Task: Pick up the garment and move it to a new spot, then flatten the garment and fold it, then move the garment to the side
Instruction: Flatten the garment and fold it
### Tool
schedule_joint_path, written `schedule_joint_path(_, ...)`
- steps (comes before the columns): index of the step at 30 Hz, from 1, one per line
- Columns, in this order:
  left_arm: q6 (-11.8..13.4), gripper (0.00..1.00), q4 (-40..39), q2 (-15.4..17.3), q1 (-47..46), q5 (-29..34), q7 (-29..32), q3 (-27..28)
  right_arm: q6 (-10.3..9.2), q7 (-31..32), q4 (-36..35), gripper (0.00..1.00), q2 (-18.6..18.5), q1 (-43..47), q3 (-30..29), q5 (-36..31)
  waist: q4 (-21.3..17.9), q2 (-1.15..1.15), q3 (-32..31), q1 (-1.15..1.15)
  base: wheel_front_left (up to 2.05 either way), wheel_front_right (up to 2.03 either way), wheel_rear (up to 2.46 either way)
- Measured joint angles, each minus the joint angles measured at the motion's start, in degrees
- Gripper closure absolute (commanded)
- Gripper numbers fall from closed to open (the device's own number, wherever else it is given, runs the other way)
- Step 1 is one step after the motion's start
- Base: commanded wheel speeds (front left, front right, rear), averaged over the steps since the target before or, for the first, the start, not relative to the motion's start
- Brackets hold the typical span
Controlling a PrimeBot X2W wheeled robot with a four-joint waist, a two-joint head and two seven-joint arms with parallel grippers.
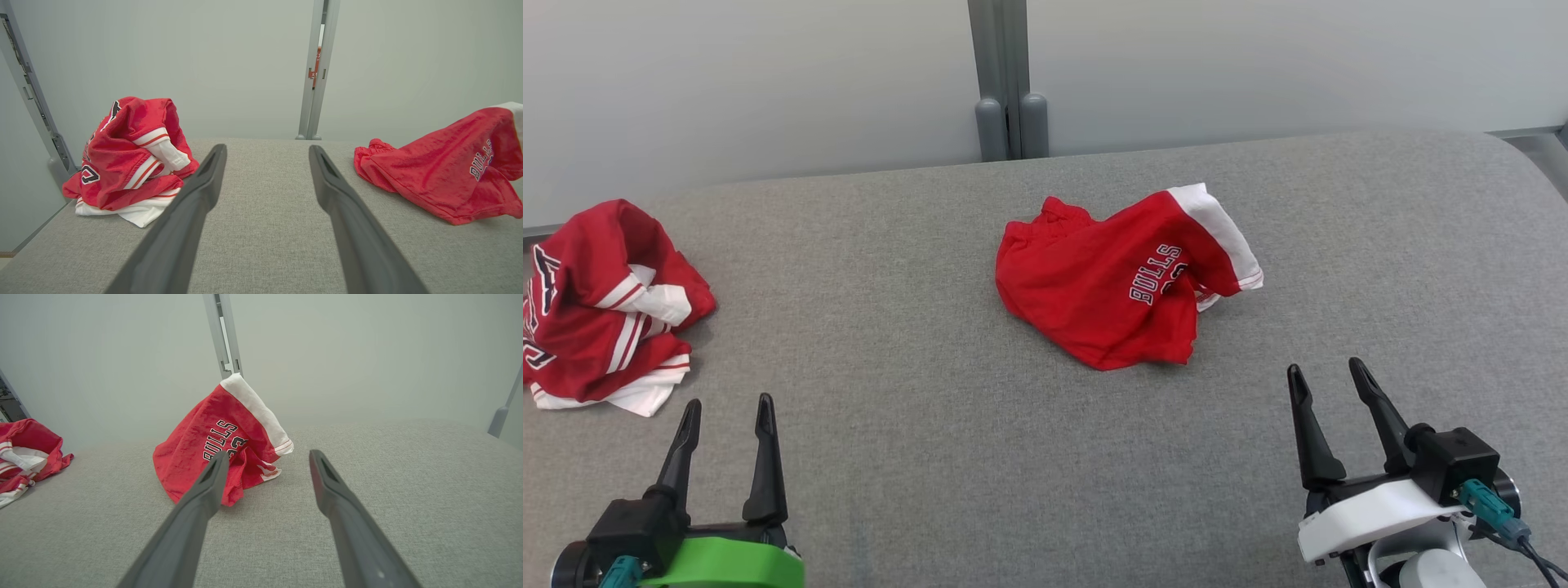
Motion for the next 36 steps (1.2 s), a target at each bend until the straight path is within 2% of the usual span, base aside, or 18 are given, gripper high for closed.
schedule_joint_path(36,0.0,0.00,1.3,0.2,0.2,0.8,0.0,0.0,0.00,0.0,1.5,0.00,0.0,-0.1,0.2,0.0,-0.5,0.00,-0.3,0.00,0.00,0.00,0.00)
